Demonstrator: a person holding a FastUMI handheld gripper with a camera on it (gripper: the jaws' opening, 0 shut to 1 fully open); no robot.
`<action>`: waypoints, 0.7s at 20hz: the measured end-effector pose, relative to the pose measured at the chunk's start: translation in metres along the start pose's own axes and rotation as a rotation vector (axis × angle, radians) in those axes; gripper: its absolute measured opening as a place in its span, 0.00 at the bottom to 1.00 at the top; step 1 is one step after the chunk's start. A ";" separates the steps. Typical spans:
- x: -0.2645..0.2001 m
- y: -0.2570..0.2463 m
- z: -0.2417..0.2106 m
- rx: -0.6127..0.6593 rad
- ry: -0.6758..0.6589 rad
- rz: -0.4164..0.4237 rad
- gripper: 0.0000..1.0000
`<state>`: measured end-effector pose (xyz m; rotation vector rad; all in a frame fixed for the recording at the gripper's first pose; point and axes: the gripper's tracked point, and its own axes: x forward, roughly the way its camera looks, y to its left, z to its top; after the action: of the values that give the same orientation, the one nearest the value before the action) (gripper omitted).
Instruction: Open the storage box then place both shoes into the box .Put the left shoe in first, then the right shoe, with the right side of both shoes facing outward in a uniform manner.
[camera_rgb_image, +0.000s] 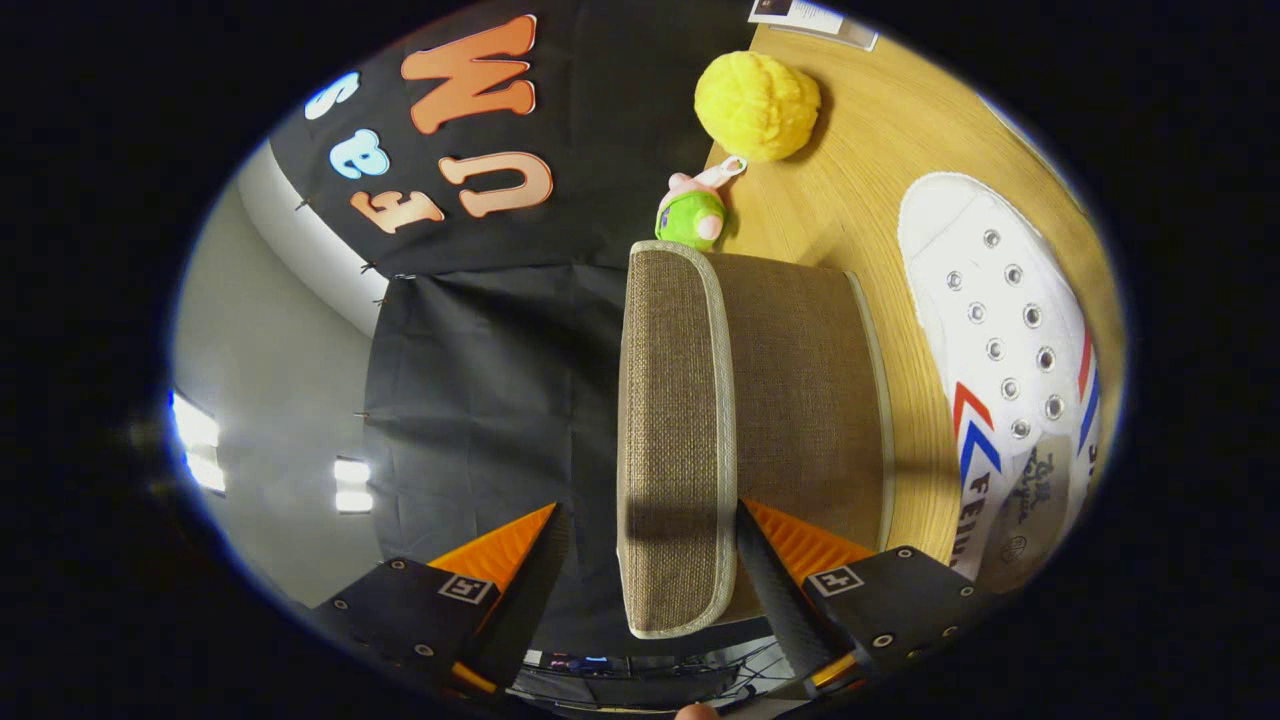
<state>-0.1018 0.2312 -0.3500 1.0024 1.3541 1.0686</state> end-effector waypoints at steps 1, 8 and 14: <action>0.001 0.001 -0.002 0.007 0.006 0.005 0.98; -0.010 0.008 0.007 0.066 -0.054 0.057 0.92; -0.020 0.025 0.016 0.086 -0.118 0.108 0.63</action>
<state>-0.0845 0.2188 -0.3207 1.1958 1.2706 1.0215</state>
